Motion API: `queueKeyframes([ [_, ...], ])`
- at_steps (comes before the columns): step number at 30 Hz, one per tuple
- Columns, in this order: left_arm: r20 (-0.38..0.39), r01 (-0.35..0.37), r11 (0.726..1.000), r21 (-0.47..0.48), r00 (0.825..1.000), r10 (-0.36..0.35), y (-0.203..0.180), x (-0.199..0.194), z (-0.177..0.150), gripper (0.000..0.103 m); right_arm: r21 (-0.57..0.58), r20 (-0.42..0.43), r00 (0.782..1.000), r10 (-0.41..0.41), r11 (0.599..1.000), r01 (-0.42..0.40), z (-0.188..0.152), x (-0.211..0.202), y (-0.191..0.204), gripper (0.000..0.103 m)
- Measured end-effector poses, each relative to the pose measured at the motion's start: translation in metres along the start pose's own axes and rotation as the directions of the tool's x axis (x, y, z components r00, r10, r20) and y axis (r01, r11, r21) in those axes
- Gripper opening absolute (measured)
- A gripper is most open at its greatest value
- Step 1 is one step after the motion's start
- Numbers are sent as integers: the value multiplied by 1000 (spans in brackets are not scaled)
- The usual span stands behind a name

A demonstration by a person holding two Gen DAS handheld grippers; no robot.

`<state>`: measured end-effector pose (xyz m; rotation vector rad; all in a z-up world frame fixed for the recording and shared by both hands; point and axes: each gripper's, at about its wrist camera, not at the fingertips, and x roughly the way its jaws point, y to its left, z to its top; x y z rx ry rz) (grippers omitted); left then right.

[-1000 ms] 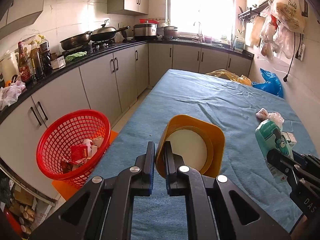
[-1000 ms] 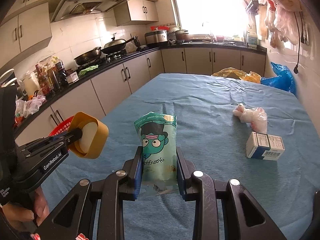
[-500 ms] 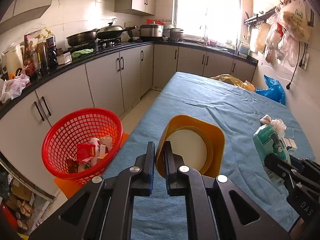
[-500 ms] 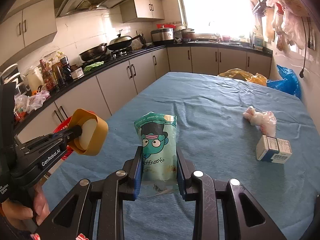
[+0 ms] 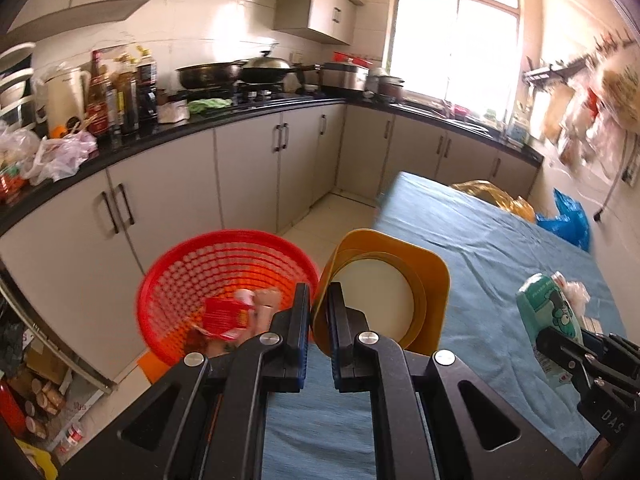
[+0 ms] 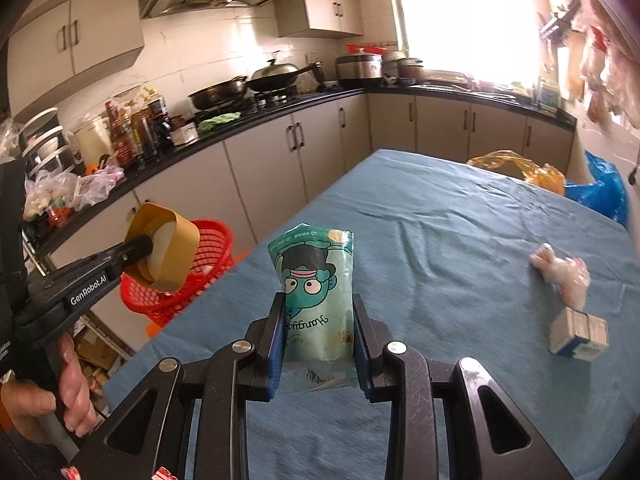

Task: Collect trash
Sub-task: 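Carry the yellow container and tissue pack over the red basket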

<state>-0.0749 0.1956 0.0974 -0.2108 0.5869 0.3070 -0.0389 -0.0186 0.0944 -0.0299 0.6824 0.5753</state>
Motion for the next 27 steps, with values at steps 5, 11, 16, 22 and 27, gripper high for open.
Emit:
queueKeyframes([
  [5,0,-58,997,-54,998,58,41,4,7,8,-24,-31,998,49,998,-50,16,18,26,32],
  [11,-25,-110,988,-108,994,108,81,19,10,8,-39,-68,991,111,993,-114,35,45,58,34],
  [16,-52,-134,984,-119,990,129,99,36,9,8,-53,-103,983,152,986,-158,49,73,84,34],
  [22,-67,-151,981,-123,987,143,110,47,9,8,-53,-126,973,193,978,-200,65,105,111,35],
  [27,-83,-157,979,-128,986,147,118,57,9,9,-41,-133,968,211,975,-218,76,128,125,49],
])
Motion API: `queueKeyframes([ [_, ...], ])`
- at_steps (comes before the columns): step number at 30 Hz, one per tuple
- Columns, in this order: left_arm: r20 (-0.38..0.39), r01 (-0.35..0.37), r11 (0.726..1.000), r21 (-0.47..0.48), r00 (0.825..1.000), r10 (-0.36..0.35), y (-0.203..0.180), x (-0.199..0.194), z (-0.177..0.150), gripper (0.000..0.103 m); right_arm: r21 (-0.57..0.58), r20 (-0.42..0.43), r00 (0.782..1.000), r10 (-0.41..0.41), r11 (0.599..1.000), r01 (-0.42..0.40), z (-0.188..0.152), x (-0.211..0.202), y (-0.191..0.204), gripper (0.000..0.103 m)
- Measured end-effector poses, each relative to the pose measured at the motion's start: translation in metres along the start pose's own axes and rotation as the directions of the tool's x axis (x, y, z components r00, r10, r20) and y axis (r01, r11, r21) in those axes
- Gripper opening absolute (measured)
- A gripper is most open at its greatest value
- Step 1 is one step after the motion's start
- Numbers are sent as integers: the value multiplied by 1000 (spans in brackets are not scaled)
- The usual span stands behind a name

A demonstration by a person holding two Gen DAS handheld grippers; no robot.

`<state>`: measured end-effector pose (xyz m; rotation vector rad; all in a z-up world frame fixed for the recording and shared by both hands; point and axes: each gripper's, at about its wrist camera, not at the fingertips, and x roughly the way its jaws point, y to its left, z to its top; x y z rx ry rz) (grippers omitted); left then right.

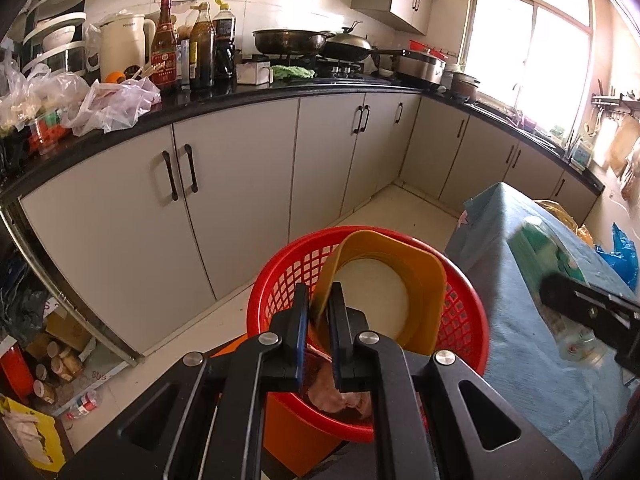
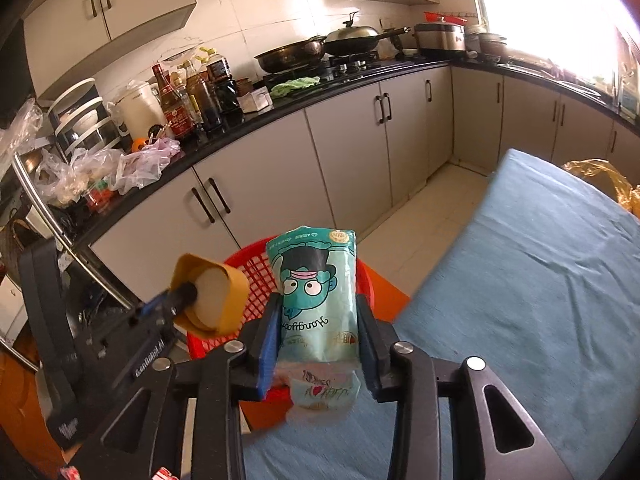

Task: Collect trash
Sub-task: 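Open the left tool to drop the yellow container while the right tool drops the tissue pack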

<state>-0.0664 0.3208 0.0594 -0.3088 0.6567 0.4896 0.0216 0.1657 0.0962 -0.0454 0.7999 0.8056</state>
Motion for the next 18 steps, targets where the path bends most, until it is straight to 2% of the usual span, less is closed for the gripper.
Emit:
queueKeyframes([
  [4,2,2,1000,12,1000,-2,-3,2,0,17,12,12,1000,-2,1000,2,9,8,-2,52],
  [5,0,3,1000,13,1000,-3,-4,2,-1,29,16,14,1000,0,1000,-1,9,6,-4,52],
  [7,19,3,1000,18,1000,-4,-6,-4,-3,43,27,32,999,-8,1000,7,7,-4,-11,52],
  [9,34,-4,999,34,999,3,-11,-10,-5,43,37,49,999,-20,999,18,3,-16,-20,52],
  [12,29,30,999,41,999,-31,-20,-17,-9,44,55,60,997,-40,998,37,-8,-35,-35,52],
  [14,27,48,997,68,998,-50,-34,-24,-15,56,70,66,996,-52,996,48,-20,-50,-47,54],
  [18,34,86,987,138,995,-91,-68,-41,-27,61,102,67,995,-72,993,65,-40,-75,-68,55],
])
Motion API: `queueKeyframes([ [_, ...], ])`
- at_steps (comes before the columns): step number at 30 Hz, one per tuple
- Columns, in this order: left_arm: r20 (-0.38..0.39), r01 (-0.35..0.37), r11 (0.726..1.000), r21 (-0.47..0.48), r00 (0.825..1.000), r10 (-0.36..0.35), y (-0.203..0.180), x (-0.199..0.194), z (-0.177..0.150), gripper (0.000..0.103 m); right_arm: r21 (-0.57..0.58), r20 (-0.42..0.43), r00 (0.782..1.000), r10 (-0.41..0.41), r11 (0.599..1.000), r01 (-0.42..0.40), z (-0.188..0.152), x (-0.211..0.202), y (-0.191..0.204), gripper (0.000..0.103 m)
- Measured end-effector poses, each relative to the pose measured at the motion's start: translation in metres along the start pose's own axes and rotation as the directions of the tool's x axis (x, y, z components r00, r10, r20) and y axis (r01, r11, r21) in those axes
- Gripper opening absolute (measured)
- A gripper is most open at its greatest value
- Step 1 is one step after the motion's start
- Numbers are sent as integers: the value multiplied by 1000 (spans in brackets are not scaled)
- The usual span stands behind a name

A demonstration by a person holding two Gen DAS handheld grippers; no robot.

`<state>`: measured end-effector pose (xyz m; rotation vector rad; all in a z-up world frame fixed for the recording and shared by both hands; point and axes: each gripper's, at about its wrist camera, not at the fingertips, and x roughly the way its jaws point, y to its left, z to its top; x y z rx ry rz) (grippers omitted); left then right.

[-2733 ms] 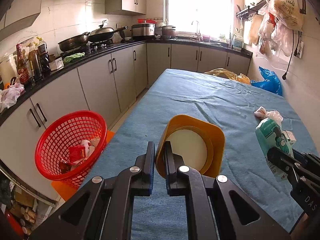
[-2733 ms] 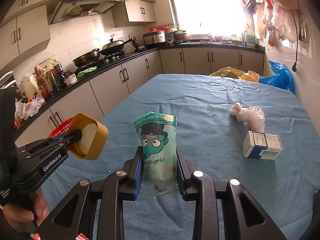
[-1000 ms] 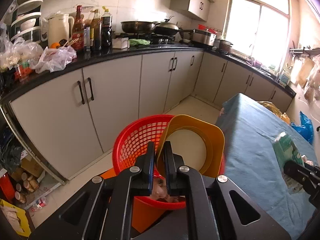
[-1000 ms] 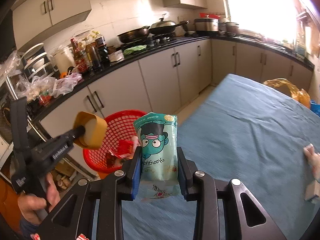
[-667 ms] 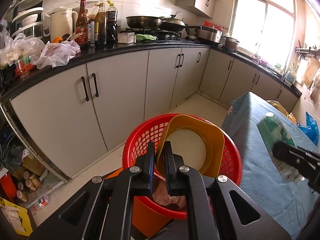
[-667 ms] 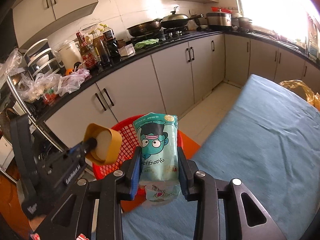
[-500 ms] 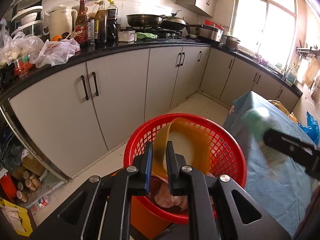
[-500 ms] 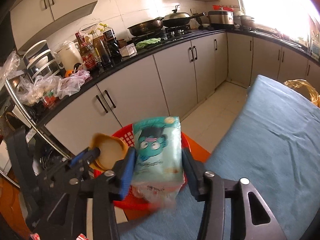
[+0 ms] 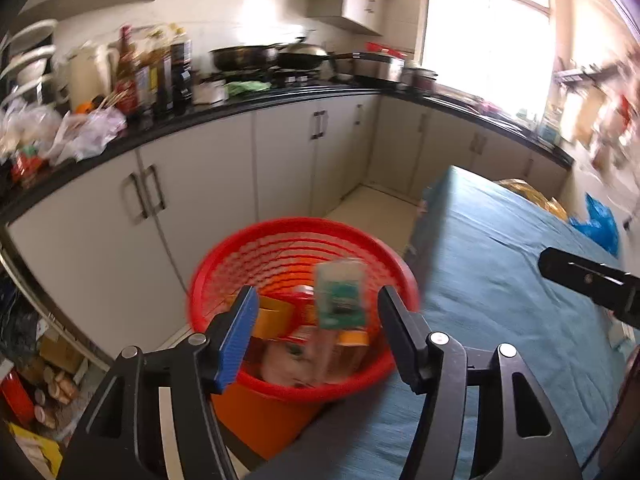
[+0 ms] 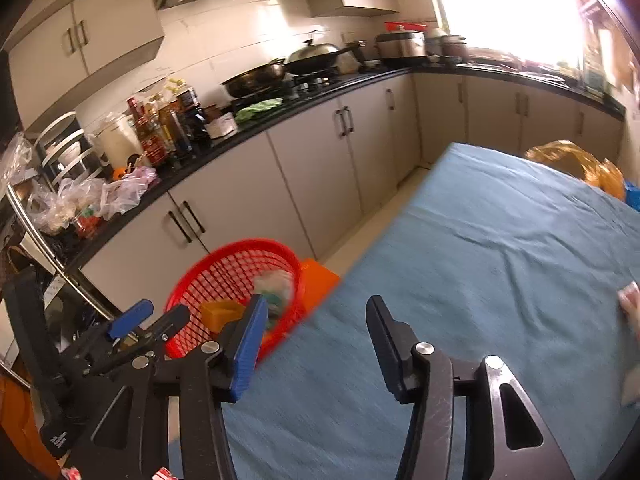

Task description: Collect trash

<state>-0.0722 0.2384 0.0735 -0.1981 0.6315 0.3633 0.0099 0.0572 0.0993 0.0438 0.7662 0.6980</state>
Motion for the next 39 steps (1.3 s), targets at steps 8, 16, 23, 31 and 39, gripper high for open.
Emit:
queueKeyframes([
  [8,-8,83,986,142,997,-83,-79,-25,-10,67,116,37,995,-93,989,88,-37,-67,-83,55],
  [16,-43,181,946,269,983,-176,-158,-48,-20,70,312,48,946,-320,905,290,-56,-140,-222,56],
  [23,-129,295,900,323,955,-267,-209,-56,-41,71,540,-53,940,-337,782,311,-78,-143,-345,53],
  [31,-169,310,878,365,949,-265,-230,-57,-58,71,629,-76,993,-92,768,119,-95,-125,-334,34],
  [39,-227,328,910,253,935,-274,-205,-40,-50,72,576,-106,964,244,805,-140,-102,-92,-231,34],
])
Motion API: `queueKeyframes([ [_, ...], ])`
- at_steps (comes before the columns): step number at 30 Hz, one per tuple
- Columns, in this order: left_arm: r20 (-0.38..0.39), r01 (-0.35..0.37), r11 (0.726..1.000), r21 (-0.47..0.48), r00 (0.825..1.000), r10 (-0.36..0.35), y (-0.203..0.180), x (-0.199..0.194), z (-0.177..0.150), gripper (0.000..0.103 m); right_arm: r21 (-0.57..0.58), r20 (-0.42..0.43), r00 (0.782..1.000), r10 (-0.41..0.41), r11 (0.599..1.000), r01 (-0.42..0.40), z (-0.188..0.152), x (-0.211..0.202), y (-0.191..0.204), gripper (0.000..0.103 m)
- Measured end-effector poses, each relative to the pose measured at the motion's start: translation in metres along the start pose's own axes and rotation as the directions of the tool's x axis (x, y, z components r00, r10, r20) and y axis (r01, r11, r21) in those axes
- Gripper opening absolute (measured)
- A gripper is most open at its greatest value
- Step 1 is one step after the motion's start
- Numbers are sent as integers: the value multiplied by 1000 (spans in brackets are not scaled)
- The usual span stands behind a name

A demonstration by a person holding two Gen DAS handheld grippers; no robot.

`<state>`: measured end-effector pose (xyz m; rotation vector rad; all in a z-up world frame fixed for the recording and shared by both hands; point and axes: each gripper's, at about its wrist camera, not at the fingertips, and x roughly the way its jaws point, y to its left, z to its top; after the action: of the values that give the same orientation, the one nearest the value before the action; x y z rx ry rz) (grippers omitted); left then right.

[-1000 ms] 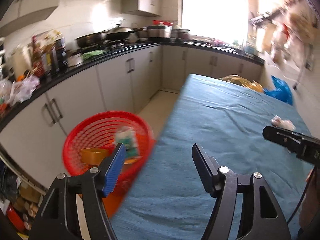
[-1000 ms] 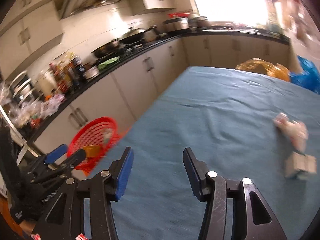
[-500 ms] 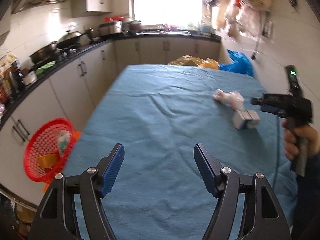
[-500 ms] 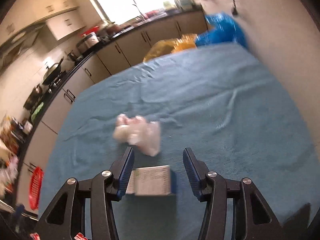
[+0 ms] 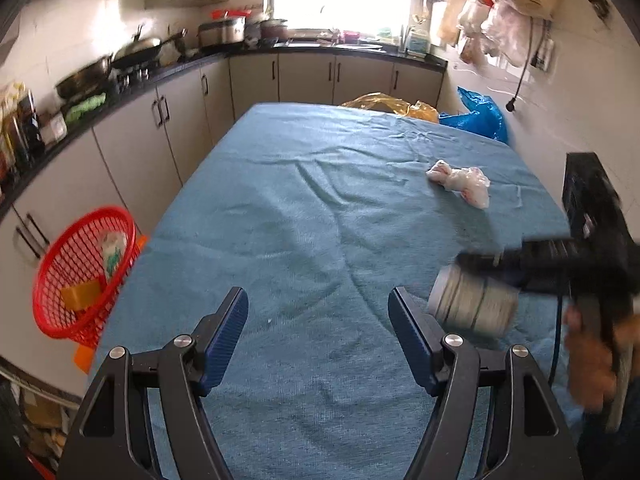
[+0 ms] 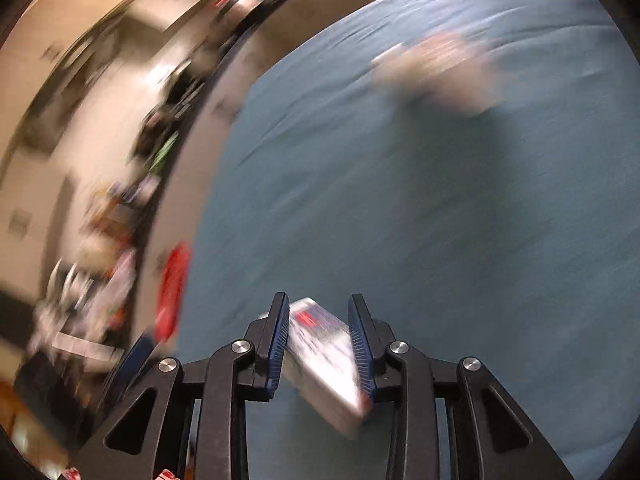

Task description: Collect trash

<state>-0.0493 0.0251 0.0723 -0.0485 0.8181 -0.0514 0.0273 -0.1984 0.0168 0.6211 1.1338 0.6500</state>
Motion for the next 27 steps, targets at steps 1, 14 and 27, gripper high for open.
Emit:
queueKeyframes([
  [1,-16,19,1000,-18,1000,-20,3,2,0,72,-11,11,1000,4,1000,-4,-1,-1,6,34],
  [14,-98,290,953,88,954,-282,-37,9,-15,79,-5,203,969,-143,989,147,19,-60,-23,34],
  [27,-113,271,651,709,955,-275,-107,10,-58,86,30,197,972,-125,992,122,18,-53,-43,37],
])
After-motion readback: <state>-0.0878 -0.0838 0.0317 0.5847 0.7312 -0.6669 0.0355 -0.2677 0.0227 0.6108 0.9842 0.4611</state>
